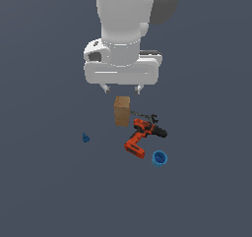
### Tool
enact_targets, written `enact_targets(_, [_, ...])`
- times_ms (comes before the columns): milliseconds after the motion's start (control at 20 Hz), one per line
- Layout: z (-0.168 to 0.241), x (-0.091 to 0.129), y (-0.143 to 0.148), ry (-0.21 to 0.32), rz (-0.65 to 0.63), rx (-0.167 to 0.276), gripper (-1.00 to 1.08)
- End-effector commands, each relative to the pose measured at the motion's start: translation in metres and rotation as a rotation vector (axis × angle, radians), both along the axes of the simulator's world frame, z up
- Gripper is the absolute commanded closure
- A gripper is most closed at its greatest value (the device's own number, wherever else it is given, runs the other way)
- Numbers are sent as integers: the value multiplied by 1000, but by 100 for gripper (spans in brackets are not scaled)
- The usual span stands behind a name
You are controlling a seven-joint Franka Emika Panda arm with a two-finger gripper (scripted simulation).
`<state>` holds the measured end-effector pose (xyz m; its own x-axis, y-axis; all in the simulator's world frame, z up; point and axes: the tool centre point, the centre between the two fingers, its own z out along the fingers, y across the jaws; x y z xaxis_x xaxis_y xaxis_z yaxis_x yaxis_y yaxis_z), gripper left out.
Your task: Pick up a designated object from a clutter of objects.
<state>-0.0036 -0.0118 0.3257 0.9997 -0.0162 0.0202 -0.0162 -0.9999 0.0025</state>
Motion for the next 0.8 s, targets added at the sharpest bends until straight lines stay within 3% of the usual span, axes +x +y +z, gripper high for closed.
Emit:
enact_targets(0, [3, 2, -4, -9, 4, -3, -92])
enact_targets(750, [-26, -14, -5, -2, -19, -1, -92])
